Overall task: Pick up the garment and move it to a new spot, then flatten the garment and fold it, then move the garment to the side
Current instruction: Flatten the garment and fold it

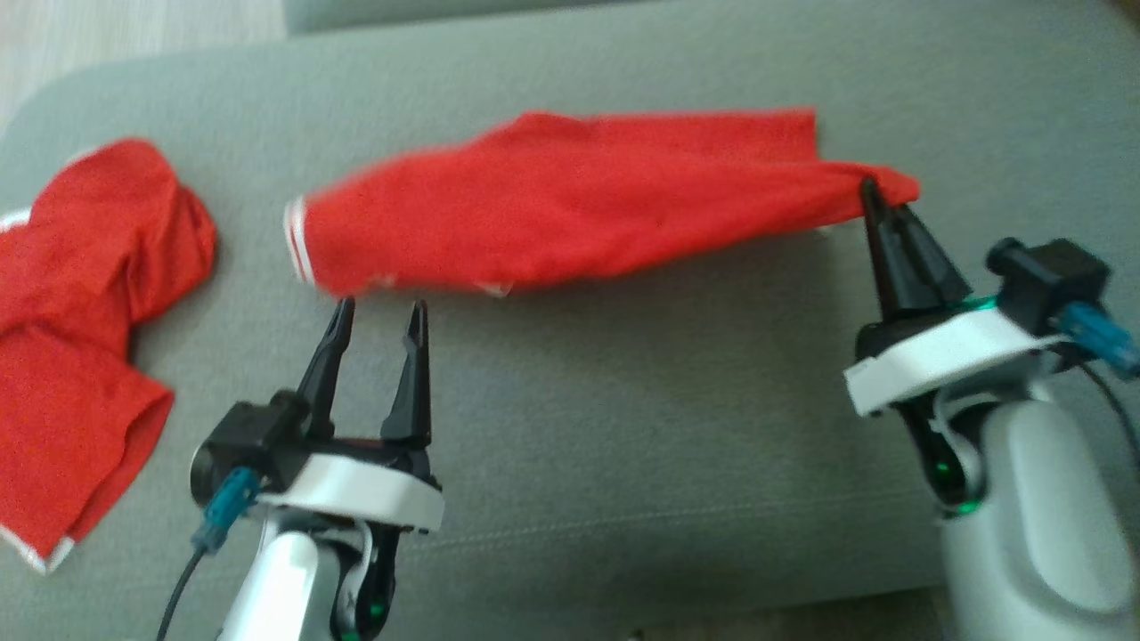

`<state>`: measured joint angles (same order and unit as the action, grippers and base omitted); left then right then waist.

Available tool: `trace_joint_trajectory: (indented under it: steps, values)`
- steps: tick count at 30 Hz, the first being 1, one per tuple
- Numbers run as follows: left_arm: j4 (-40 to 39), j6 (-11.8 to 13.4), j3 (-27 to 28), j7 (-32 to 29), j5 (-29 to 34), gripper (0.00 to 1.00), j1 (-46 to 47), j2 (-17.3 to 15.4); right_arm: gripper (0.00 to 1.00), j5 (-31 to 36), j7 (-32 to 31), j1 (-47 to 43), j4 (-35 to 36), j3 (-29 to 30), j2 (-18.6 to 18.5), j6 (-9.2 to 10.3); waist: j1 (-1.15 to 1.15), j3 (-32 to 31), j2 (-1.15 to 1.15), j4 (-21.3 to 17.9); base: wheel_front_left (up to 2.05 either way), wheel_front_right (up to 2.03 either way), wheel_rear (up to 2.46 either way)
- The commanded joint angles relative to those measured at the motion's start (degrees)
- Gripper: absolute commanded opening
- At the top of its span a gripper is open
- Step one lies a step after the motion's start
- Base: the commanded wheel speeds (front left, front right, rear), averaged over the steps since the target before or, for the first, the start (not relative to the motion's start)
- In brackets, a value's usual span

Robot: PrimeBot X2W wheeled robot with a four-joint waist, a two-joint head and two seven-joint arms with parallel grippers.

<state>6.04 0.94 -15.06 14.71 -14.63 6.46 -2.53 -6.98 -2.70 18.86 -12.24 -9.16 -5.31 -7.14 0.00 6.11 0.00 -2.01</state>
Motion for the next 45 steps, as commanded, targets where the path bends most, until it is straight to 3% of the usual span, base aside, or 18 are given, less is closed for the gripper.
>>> trace_joint_trajectory:
  steps: [1,9,16,20,24,28,33,34,35,40,45]
  values:
    - [-2.02,-0.16,2.42,0.29,0.18,1.0,0.75,-0.34,0.0,-0.7,-1.8,0.19,6.4,-1.79,-1.21,-0.35,0.0,-3.61,0.0,-2.61,0.0,0.0,0.0]
    - [-3.17,0.25,3.35,0.29,-0.55,1.0,-1.24,-0.34,0.0,-3.85,-14.45,-1.03,29.59,-3.4,-4.41,-0.35,0.0,-6.54,0.0,-2.94,0.0,0.0,0.0]
    - [-3.64,0.7,1.74,0.29,-1.31,1.0,-1.28,-0.34,0.0,-5.92,-21.14,4.58,32.49,-2.91,-6.29,-0.35,0.0,-5.8,0.0,0.19,0.0,0.0,0.0]
    - [-3.86,0.81,0.14,0.29,-1.68,1.0,-0.21,-0.34,0.0,-6.33,-23.24,12.27,28.42,-2.34,-8.26,-0.35,0.0,-2.25,0.0,3.96,0.0,0.0,0.0]
    - [-3.88,0.73,-1.5,0.29,-1.99,1.0,2.07,-0.34,0.0,-7.05,-24.62,22.99,19.27,-2.21,-9.94,-0.35,0.0,2.67,0.0,8.25,0.0,0.0,0.0]
    - [-3.76,0.5,-3.77,0.29,-2.86,1.0,4.93,-0.34,0.0,-6.11,-24.76,34.42,4.23,-1.23,-11.57,-0.35,0.0,7.76,0.0,13.21,0.0,0.0,0.0]
    - [-4.39,1.01,-7.71,0.29,-5.16,1.0,8.42,-0.34,0.0,-0.07,-21.14,46.88,-17.52,2.97,-13.4,-0.35,0.0,13.18,0.0,19.57,0.0,0.0,0.0]
    - [-4.61,1.2,-8.54,0.29,-5.68,1.0,8.88,-0.34,0.47,1.39,-19.93,48.63,-21.24,3.29,-13.86,-0.35,0.0,14.02,0.0,20.71,0.0,0.0,0.0]
    - [-4.82,1.47,-9.28,0.29,-6.22,1.0,9.2,-0.34,1.0,2.57,-18.72,50.14,-24.7,4.17,-14.16,-0.35,0.0,14.74,0.0,21.71,0.0,0.0,0.0]
    - [-5.34,2.62,-11.32,0.29,-7.57,1.0,9.64,-0.34,1.0,8.07,-12.19,55.52,-37.19,8.38,-13.64,-0.35,0.0,17.19,0.0,24.11,0.0,0.0,0.0]
    - [-5.08,3.06,-11.08,0.29,-7.22,1.0,9.79,-0.34,1.0,12.03,-8.33,57.16,-44.8,9.56,-11.75,-0.35,0.0,17.59,0.0,22.86,0.0,0.0,0.0]
